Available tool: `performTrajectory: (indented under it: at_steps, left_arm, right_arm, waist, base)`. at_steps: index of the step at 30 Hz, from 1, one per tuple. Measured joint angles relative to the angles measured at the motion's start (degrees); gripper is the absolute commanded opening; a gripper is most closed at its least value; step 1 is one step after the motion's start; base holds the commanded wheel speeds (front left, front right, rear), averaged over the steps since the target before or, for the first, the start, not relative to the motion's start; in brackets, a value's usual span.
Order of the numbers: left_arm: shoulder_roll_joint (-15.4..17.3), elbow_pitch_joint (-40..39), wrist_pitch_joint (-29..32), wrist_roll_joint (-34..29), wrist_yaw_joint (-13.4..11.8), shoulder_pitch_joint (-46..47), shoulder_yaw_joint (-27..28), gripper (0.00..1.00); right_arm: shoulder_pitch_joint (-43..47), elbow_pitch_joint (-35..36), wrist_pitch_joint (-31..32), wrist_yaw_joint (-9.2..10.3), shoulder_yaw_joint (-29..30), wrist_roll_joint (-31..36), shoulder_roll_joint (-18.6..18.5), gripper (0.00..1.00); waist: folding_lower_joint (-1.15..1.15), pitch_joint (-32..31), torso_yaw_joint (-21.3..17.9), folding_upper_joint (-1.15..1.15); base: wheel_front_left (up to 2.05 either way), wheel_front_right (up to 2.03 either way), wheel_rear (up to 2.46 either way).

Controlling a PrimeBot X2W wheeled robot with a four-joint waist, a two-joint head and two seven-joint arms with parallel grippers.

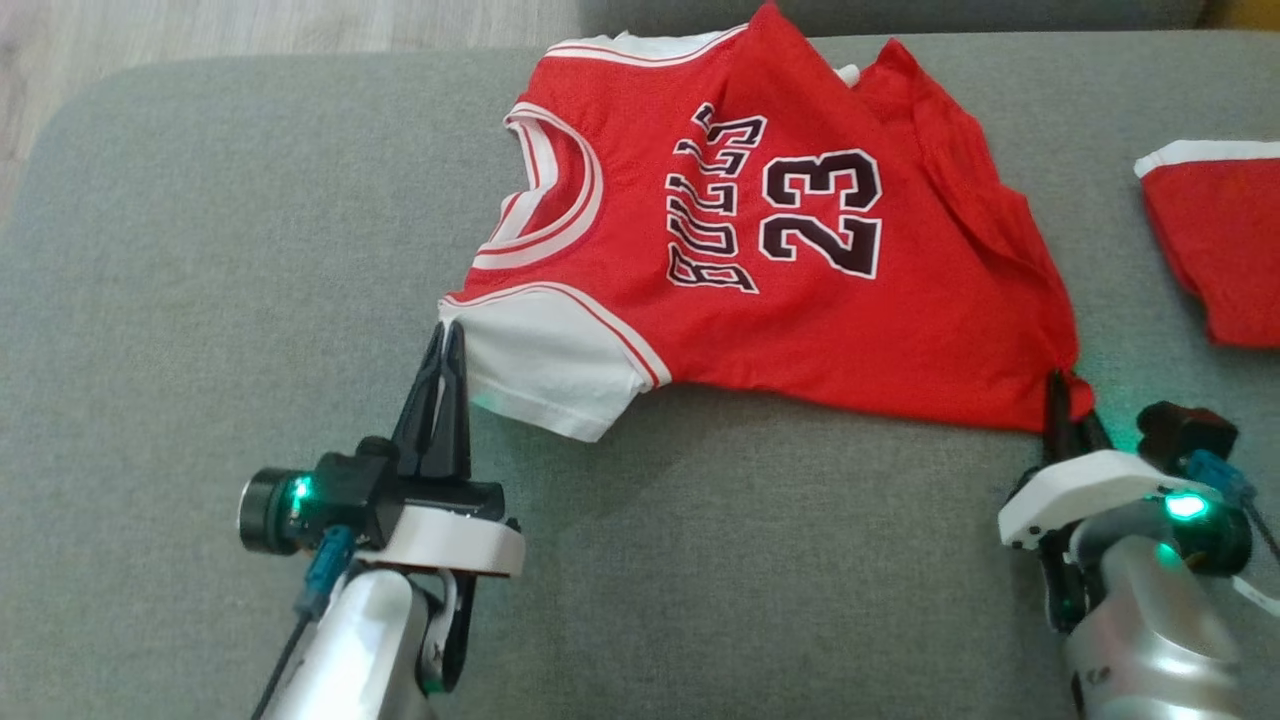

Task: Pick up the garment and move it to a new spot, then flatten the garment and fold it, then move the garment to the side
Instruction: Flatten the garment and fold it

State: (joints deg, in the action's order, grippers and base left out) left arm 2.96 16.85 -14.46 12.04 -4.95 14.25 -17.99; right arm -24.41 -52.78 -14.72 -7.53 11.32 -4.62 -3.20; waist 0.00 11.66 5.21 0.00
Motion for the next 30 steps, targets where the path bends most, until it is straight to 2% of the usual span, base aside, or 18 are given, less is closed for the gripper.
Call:
performTrajectory:
  at_steps: [7, 13, 18, 25, 30]
  left_arm:
    - [-0.1, -0.8, 0.0, 1.3, 1.2, 0.0, 2.4, 0.0]
    - [-0.3, -3.3, 0.0, 4.0, 3.6, 1.5, 4.8, 0.0]
    - [-0.5, -6.3, 0.0, 6.6, 5.5, 9.4, 7.0, 0.0]
    - [-0.9, -12.2, -0.3, 11.7, 5.9, 22.1, 9.3, 0.0]
    - [-1.0, -17.6, 0.7, 14.7, 4.8, 26.2, 9.7, 0.0]
  right_arm:
    - [0.6, 2.7, 0.1, 0.0, -3.2, -2.6, 0.2, 0.0]
    - [1.8, 14.8, 0.1, 0.0, -8.5, -7.5, 0.2, 0.0]
    - [1.6, 24.7, 0.1, 0.0, -12.3, -10.4, -0.3, 0.0]
    - [-1.7, 39.5, 4.0, 0.0, -14.9, -15.9, -7.1, 0.0]
    - [-3.1, 50.7, 8.3, 0.0, -14.6, -18.3, -9.7, 0.0]
  waist:
    - [0.0, -1.5, -1.4, 0.0]
    - [0.0, -3.9, -2.7, 0.0]
    - [0.0, -6.4, -3.4, 0.0]
    - [0.0, -9.9, -4.2, 0.0]
    - [-0.01, -11.5, -5.0, 0.0]
  base:
    - [0.0, 0.0, 0.0]
    - [0.0, 0.0, 0.0]
    - [0.0, 0.0, 0.0]
    - [0.0, 0.0, 0.0]
    - [0.0, 0.0, 0.0]
